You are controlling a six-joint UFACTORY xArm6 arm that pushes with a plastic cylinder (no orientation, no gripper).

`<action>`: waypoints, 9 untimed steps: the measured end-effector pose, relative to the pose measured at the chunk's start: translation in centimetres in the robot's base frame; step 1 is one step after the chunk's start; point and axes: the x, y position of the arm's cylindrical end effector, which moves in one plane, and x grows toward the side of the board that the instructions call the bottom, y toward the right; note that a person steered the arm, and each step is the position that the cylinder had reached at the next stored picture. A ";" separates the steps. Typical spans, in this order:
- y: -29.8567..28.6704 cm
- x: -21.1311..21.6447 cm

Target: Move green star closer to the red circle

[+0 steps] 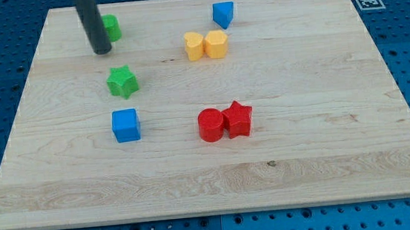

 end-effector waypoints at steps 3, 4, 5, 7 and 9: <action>1.4 6.6; 4.4 9.0; 5.6 10.1; 10.5 11.9; 11.6 8.8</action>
